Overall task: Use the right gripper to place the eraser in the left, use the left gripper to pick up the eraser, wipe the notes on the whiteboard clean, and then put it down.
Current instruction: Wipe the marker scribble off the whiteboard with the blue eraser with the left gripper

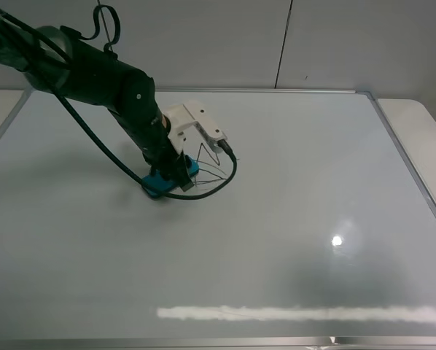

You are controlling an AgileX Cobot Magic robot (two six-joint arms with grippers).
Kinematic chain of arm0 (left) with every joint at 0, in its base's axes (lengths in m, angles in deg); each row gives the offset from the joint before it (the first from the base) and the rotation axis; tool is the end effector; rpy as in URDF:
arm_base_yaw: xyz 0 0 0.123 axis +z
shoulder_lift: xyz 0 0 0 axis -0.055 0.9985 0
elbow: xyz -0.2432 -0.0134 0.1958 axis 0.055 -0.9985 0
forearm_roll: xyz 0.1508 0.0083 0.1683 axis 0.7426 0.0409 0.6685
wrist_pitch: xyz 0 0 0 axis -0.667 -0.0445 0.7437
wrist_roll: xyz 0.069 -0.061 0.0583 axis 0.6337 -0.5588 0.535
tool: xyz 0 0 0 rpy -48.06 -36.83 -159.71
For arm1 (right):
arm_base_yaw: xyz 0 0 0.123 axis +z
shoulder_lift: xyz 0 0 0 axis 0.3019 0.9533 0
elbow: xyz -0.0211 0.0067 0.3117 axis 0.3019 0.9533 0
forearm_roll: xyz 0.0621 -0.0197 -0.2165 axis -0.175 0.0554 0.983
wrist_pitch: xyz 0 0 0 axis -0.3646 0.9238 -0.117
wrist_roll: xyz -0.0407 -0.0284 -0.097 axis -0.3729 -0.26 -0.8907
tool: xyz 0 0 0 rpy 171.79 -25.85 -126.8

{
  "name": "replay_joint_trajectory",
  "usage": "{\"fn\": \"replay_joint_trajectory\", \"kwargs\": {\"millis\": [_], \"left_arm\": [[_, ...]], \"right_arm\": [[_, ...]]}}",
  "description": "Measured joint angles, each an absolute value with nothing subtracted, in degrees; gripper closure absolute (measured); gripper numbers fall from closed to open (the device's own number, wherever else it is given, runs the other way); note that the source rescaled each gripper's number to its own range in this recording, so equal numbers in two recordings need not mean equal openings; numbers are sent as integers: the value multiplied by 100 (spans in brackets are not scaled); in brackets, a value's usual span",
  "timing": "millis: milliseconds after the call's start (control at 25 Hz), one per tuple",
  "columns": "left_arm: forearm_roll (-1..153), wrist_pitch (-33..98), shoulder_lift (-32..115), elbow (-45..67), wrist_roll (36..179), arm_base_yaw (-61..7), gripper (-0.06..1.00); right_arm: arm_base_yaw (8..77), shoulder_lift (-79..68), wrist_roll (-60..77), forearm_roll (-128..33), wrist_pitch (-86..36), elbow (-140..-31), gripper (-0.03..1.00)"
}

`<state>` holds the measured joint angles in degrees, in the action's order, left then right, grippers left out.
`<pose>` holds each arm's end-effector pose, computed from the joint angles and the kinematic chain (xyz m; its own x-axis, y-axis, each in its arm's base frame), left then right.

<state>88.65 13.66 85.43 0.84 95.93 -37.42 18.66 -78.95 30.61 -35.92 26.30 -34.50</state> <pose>0.3326 -0.2275 0.1478 -0.4906 0.7791 -0.3902 0.8017 0.5791 0.1482 -0.0402 -0.0069 0.2580 -0.4496 -0.0526 -0.8917 0.0112 0.9979 -0.0645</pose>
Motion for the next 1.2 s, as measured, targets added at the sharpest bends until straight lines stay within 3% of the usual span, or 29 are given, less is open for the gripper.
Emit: {"fn": "replay_joint_trajectory", "kwargs": {"millis": [240,400,600,1040,1200], "left_arm": [[8369,1169,8924,625,9610,-4697,94],[8325,1027,9043,846,9610,-4849,94],[8168,1014,9072,887,9659,-4461,94],[8112,1311,9072,907,9925,-2581,94],[8012,1281,9072,940,9932,-2403,94]], "right_arm": [[1866,-7895,3061,-3592,2630,-3450,-3],[1866,-7895,3061,-3592,2630,-3450,-3],[1866,-7895,3061,-3592,2630,-3450,-3],[1866,-7895,3061,-3592,2630,-3450,-3],[1866,-7895,3061,-3592,2630,-3450,-3]]}}
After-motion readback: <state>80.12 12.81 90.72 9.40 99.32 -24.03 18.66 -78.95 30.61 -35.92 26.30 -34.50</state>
